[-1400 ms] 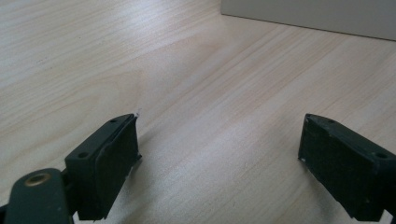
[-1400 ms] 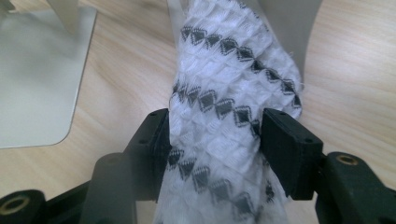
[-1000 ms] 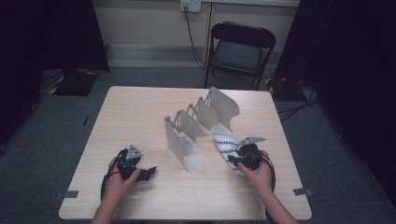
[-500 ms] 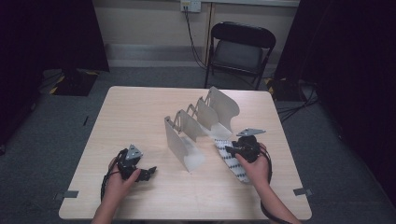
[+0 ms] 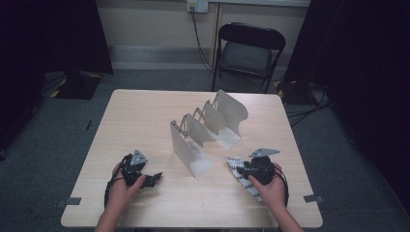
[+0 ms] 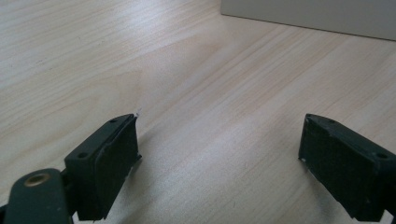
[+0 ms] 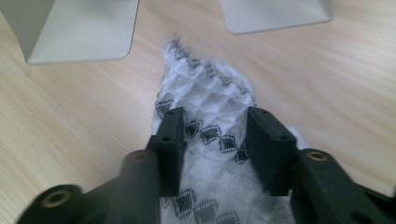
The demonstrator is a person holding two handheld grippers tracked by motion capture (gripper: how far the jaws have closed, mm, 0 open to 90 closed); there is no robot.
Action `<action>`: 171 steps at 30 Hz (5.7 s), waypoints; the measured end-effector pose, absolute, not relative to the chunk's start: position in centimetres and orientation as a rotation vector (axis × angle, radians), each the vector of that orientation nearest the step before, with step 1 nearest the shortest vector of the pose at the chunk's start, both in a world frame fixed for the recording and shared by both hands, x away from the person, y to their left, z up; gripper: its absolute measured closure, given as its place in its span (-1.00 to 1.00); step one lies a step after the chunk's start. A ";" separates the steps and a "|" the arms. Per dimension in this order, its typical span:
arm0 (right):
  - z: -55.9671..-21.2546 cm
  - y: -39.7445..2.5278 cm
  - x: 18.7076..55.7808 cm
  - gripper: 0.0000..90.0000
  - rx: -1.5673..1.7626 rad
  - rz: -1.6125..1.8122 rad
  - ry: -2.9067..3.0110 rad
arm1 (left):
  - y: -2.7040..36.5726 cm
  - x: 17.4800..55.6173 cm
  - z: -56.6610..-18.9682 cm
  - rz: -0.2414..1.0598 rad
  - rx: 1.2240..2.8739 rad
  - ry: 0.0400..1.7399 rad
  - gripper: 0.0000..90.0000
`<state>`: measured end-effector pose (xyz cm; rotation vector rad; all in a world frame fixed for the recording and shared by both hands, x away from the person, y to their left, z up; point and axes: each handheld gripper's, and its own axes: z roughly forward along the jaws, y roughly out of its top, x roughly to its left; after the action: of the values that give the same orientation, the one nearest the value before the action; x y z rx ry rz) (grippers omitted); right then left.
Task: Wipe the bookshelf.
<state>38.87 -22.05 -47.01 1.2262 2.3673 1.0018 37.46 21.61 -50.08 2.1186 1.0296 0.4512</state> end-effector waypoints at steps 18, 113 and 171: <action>-41.1 -21.2 49.1 0.15 1.264 1.015 2.142 | 21.6 37.4 -50.1 0.452 2.119 1.029 -0.73; -46.4 -22.2 36.4 0.74 1.239 0.954 2.316 | 21.6 37.4 -50.1 0.451 2.119 1.029 -0.73; -43.2 -18.4 43.2 0.77 1.251 0.975 2.308 | 21.6 37.4 -50.1 0.452 2.119 1.028 -0.73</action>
<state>43.16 -18.36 -43.24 1.2505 2.3084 0.9754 37.44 21.61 -50.08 2.1188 1.0279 0.4516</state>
